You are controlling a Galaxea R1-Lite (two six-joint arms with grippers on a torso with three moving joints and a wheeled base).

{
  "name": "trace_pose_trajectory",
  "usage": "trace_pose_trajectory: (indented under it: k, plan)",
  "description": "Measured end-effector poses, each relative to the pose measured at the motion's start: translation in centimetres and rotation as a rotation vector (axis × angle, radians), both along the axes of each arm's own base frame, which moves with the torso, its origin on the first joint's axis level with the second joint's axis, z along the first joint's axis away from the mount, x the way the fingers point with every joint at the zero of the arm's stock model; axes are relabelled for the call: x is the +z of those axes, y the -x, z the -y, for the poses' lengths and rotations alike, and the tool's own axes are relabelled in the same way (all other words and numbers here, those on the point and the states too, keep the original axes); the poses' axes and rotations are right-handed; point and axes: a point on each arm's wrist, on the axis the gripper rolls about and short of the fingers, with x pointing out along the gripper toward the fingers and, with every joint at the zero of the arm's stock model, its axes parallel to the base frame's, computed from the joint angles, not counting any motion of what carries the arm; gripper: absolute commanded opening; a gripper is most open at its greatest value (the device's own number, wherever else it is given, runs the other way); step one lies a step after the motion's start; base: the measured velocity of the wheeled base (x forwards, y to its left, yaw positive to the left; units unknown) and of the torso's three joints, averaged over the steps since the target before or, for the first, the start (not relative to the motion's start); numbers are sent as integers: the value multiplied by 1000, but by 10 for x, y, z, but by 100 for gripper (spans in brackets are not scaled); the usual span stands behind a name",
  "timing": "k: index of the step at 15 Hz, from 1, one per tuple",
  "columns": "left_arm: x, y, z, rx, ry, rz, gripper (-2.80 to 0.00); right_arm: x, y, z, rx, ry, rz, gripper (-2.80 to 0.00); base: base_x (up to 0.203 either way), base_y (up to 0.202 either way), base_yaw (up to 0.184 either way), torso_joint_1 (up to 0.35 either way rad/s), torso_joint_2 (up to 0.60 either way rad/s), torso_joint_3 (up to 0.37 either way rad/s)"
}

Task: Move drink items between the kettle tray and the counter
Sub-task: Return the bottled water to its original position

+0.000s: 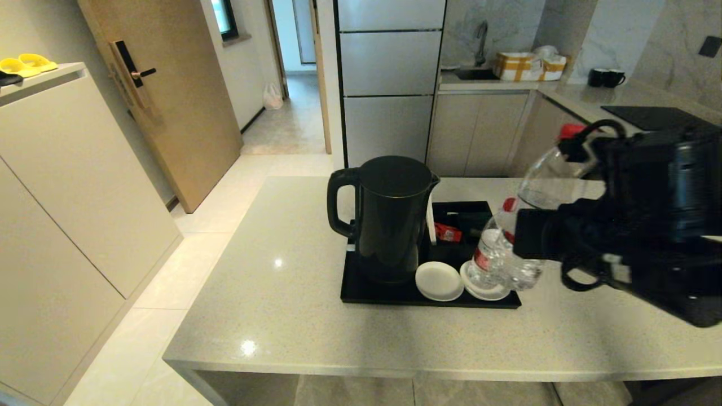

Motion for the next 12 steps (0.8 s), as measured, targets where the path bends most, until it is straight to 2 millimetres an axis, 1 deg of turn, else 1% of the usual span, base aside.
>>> trace_pose_trajectory:
  k: [4, 6, 9, 12]
  plan:
    - [0, 0, 0, 0, 0, 0, -280, -46, -44, -43, -20, 52, 59, -280, 0, 0, 0, 0, 0, 0]
    - [0, 0, 0, 0, 0, 0, -280, -68, -61, -60, -19, 80, 97, -280, 0, 0, 0, 0, 0, 0]
    - [0, 0, 0, 0, 0, 0, -280, -95, -78, -76, -15, 99, 100, -280, 0, 0, 0, 0, 0, 0]
    - [0, 0, 0, 0, 0, 0, -280, -115, -90, -82, -22, 125, 77, -280, 0, 0, 0, 0, 0, 0]
